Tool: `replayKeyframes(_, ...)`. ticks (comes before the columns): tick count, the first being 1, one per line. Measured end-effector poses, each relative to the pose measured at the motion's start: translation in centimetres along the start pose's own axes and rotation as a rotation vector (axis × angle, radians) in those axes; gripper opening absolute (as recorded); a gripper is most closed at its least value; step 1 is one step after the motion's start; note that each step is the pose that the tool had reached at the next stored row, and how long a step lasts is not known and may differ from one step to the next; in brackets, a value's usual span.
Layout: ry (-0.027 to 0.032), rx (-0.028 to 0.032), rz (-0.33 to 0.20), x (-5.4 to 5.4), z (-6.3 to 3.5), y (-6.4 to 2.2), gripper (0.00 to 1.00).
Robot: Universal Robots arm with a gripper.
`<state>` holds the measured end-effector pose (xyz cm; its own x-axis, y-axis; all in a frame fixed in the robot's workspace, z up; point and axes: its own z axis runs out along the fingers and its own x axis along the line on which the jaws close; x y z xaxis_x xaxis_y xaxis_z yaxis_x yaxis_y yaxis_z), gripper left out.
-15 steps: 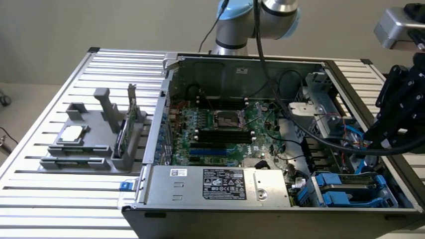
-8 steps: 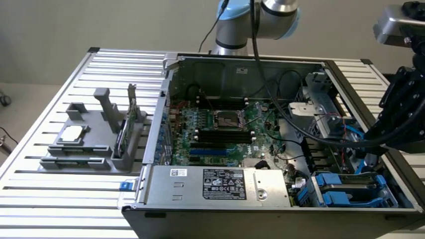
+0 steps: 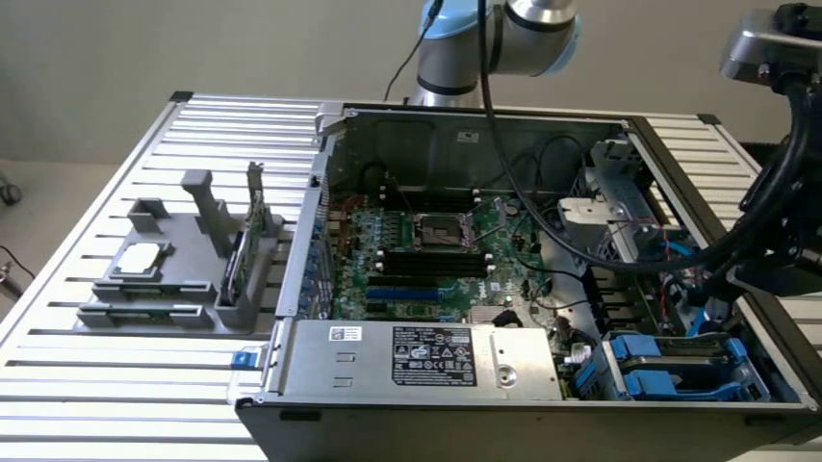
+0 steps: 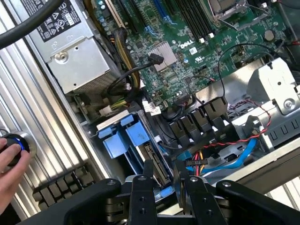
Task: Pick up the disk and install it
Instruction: 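Insert the first disk wire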
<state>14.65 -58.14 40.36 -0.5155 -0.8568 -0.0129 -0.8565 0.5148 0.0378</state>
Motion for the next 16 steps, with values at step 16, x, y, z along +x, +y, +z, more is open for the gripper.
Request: replayKeyframes(16,-0.0105,0.0036,0.274,0.01,0.59,-0.02,0.31)
